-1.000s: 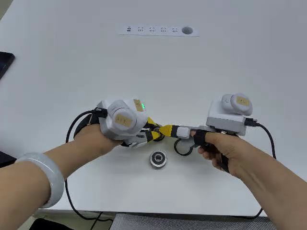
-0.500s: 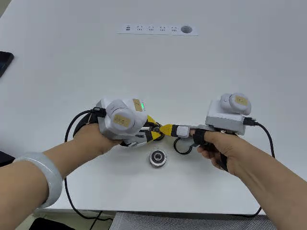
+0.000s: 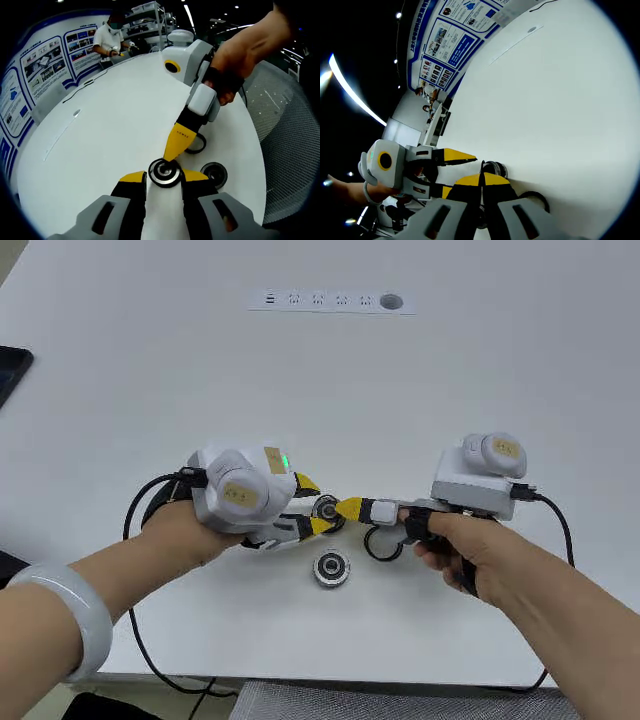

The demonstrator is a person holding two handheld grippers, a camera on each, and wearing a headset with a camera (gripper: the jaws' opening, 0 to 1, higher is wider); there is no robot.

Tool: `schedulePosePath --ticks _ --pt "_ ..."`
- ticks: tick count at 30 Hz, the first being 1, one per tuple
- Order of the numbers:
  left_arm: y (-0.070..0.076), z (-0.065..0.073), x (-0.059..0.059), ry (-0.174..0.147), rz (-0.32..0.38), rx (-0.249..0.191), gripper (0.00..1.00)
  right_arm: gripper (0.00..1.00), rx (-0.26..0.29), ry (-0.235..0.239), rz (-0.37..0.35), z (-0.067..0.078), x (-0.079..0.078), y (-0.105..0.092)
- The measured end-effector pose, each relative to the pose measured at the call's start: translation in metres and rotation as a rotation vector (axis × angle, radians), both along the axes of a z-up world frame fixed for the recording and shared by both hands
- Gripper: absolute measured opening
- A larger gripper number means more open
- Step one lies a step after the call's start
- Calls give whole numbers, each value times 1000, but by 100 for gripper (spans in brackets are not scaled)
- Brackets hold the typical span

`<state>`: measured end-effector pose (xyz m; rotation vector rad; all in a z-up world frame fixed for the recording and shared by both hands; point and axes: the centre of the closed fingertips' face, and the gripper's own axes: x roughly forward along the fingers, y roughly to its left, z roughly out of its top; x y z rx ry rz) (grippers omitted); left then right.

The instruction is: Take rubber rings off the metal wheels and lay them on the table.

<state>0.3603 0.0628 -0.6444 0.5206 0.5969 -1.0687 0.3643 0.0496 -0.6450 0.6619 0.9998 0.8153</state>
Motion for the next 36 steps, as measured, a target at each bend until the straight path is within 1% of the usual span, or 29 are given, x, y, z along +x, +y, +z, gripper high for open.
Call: schedulePosePath --ticks 3,7,9,15,21,23,30,36 --pt "3 -1 0 -1 11 1 32 2 6 -1 1 2 -1 1" --pt "7 -2 -2 3 19 -6 33 2 15 -3 6 5 -3 3" --pt "10 -3 -3 4 21 -3 33 2 17 -4 7 6 -4 3" --pt "14 -3 -4 9 43 -12 35 2 35 -9 9 14 -7 4" --pt "19 -3 -6 9 53 -17 36 2 74 -22 4 28 -12 5" --pt "20 -2 -7 9 59 -27 37 2 83 -25 2 34 -15 5" --pt "24 0 -9 10 77 -33 39 2 110 -31 -24 44 -26 -7" --pt "25 0 -10 14 86 -36 39 2 109 -26 -48 42 -37 -21"
